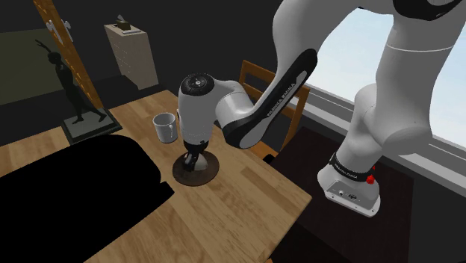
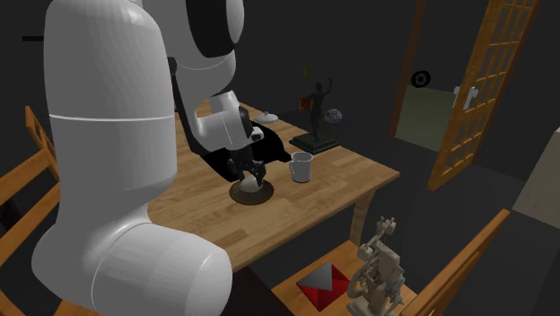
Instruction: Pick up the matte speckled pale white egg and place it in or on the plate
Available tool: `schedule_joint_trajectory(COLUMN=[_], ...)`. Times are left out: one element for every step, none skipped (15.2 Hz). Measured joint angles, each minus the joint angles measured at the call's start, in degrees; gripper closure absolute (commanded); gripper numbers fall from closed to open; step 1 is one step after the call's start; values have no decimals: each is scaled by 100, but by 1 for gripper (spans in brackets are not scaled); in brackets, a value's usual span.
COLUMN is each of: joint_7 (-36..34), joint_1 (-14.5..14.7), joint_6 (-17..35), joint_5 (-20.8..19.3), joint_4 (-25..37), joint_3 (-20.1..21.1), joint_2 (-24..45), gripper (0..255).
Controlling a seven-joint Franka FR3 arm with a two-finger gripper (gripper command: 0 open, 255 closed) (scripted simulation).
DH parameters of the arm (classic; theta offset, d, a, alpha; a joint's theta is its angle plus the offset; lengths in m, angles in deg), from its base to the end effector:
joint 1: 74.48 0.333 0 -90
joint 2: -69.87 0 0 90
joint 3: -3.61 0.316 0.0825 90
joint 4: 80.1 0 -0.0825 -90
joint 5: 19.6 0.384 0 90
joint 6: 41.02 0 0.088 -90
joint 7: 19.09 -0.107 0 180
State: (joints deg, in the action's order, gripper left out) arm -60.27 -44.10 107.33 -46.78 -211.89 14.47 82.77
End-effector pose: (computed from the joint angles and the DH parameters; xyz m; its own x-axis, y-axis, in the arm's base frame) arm 0.3951 0.3587 0.2571 0.9054 0.3882 0.1722 0.3649 -0.9185 0.1521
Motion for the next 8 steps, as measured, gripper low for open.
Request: schedule_joint_trajectory(joint_7=[-4,-7,-7,-8,-8,-8,-8,-8], joint_1=[1,1,1,1,1,1,1,1], joint_6=[6,8,10,10,11,12,12,12], joint_5=[-5,-8,-10,-10,-11,-11,-11,-11], joint_4=[0,1,2,2,2,3,3,3], joint_3=[-2,-3,-4,-4,-5,-5,-5,-5], joint_2=[6,9,11,12,13,13,13,13], gripper=[255,255,255,255,0,0,0,0])
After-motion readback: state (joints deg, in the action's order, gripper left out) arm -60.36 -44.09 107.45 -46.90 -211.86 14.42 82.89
